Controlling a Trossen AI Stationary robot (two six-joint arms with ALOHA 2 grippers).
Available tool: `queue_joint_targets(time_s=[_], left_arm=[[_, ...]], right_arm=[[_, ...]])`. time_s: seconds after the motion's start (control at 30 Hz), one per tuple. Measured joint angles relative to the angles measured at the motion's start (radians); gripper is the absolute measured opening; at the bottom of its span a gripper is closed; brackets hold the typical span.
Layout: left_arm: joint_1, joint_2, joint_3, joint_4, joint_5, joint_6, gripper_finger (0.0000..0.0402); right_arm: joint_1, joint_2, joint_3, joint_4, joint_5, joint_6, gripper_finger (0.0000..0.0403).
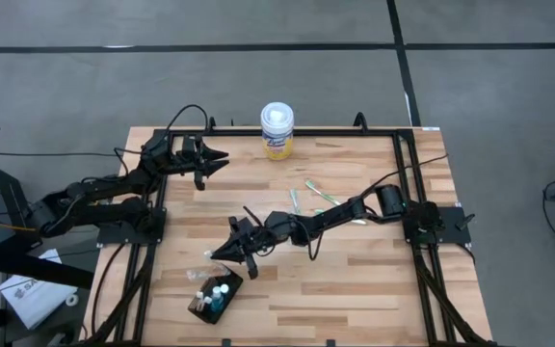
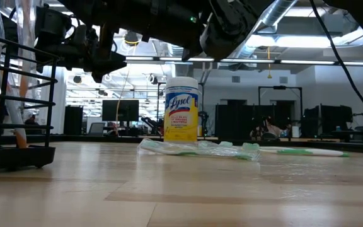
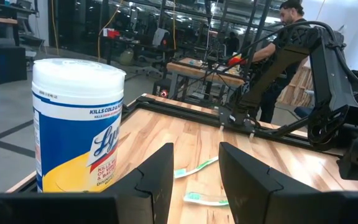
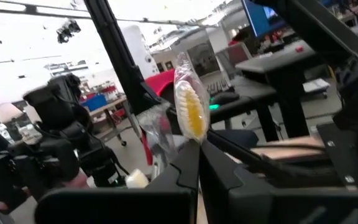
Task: Pick & Place toothbrushing station
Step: Put the orange toothbrush into the black wire organizer bin
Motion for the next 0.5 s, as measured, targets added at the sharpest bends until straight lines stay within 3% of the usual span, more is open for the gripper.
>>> queue_joint_targets(time_s=[0.5], left_arm=[[0.000,0.000,0.001,0.001,0.000,0.002,0.0123]], right_arm=[[-0.022,0.000,-0.001,-0.104,-0.009,-0.015,0.0000]])
